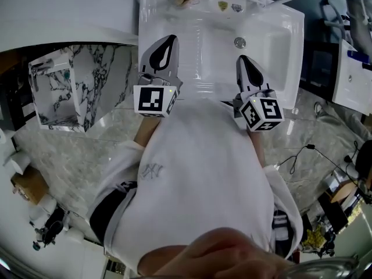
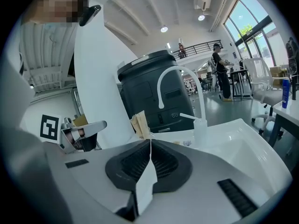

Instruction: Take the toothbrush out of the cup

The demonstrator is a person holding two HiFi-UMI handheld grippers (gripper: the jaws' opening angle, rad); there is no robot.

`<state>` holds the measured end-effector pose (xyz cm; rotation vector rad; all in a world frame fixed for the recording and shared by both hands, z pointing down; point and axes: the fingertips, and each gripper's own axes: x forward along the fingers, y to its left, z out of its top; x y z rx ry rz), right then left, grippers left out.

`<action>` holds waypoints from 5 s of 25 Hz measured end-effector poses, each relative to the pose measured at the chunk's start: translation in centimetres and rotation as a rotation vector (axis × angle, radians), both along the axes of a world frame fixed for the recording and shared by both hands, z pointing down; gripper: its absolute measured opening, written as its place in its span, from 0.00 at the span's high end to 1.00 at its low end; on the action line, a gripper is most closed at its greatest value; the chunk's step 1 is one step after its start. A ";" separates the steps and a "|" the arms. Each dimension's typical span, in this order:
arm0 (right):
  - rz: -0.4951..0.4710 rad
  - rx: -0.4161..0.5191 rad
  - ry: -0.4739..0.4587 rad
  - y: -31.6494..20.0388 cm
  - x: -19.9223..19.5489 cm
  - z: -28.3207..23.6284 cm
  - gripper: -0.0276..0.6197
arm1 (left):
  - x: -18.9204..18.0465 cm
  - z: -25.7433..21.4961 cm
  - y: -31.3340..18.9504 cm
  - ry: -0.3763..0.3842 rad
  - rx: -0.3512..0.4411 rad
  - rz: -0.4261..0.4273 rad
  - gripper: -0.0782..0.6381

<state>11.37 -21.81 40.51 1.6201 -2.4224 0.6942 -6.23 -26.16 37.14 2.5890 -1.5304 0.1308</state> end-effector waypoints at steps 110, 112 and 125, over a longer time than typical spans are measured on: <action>0.143 -0.131 -0.007 2.0 4.5 3.4 0.93 | 2.0 2.6 -15.5 -0.077 0.041 -0.125 0.83; 0.141 -0.127 -0.005 2.0 4.6 3.3 0.93 | 1.9 2.1 -15.4 -0.064 0.048 -0.129 0.83; 0.135 -0.095 -0.016 2.1 5.4 2.7 0.93 | 1.7 -2.3 -13.8 -0.034 0.133 -0.142 0.83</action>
